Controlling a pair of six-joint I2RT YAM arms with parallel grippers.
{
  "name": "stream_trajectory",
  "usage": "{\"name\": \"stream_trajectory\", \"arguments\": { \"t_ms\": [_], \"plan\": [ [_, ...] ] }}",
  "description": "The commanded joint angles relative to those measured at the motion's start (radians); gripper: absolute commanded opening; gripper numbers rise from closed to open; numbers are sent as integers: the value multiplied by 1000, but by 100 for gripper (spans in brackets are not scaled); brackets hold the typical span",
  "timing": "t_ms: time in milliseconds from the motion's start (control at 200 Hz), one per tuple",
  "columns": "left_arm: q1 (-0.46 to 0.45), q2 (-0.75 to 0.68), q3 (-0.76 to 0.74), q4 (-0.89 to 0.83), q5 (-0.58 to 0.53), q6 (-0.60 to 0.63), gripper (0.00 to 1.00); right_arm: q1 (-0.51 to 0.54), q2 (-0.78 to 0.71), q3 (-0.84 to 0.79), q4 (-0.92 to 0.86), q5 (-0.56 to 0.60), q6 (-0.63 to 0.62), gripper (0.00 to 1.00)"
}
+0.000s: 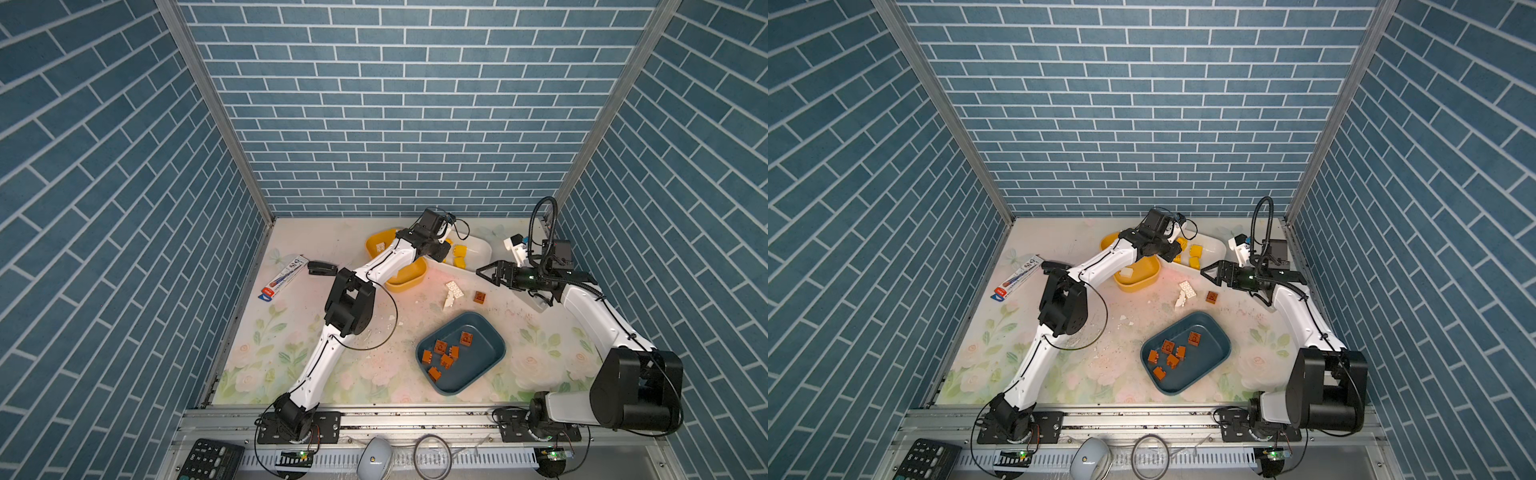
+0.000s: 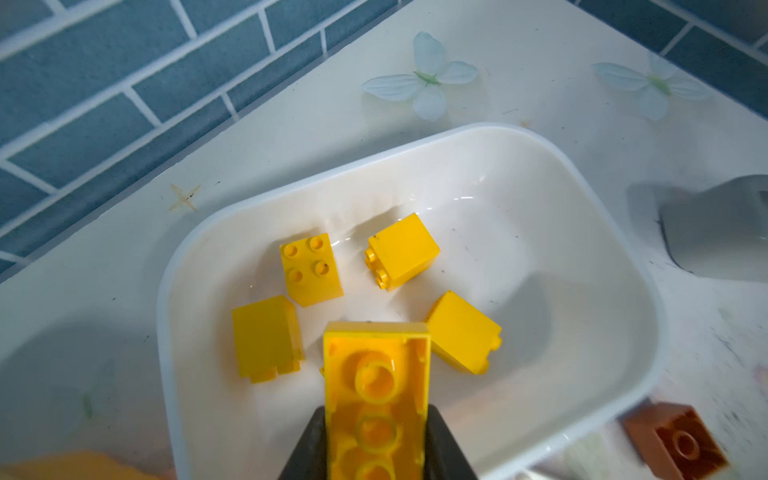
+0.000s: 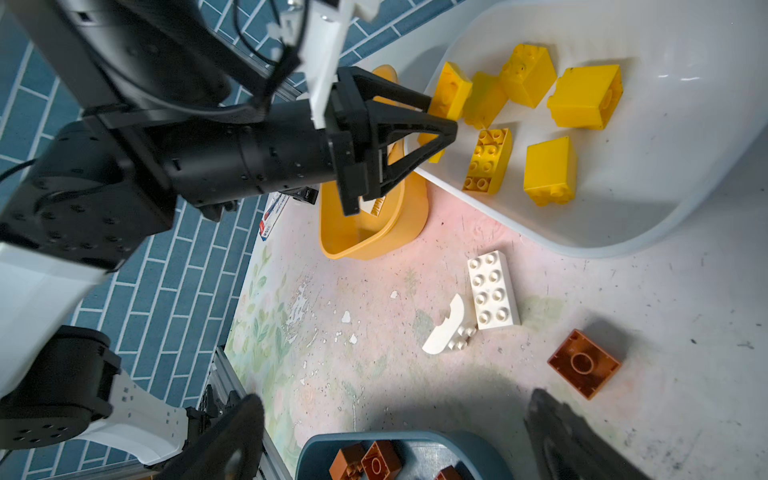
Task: Sort the legos into containers by color
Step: 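Carry the yellow plate with the left gripper and release it into the white tub, then grasp the curved white brick with the right gripper while the left arm holds still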
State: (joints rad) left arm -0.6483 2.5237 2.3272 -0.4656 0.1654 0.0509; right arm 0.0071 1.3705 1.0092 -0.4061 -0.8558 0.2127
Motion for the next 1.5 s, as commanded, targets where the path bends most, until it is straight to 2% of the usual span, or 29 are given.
{"name": "stream_trajectory", "arguments": {
  "t_ms": [0,90,190,220,420,545,740,940,1100,1270,1370,1495],
  "plan": [
    [9,52,104,36,-27,-47,30,-3,17,30,-15,18,-9,99],
    [15,93,136,37,-26,-53,40,-4,30,34,-41,25,-28,99],
    [21,88,133,21,-16,-58,66,-4,40,36,-52,41,-36,98],
    [19,80,133,14,-10,-53,71,-3,46,38,-59,41,-42,98],
    [21,-16,103,-60,23,-35,88,21,84,44,-62,88,-51,95],
    [21,-163,-50,-68,88,-30,99,71,112,54,-61,169,-56,93],
    [36,-428,-358,-43,205,-60,100,176,158,58,-56,330,-35,89],
    [68,-668,-662,-11,320,-153,100,291,198,53,15,466,109,81],
    [109,-807,-867,54,393,-251,100,397,241,52,37,588,224,74],
    [131,-899,-992,87,402,-293,100,466,307,84,9,693,306,70],
    [139,-921,-1025,88,400,-302,99,495,347,118,-24,741,324,70],
    [142,-933,-1043,90,386,-309,100,506,385,130,-19,762,341,63]
  ]
}}
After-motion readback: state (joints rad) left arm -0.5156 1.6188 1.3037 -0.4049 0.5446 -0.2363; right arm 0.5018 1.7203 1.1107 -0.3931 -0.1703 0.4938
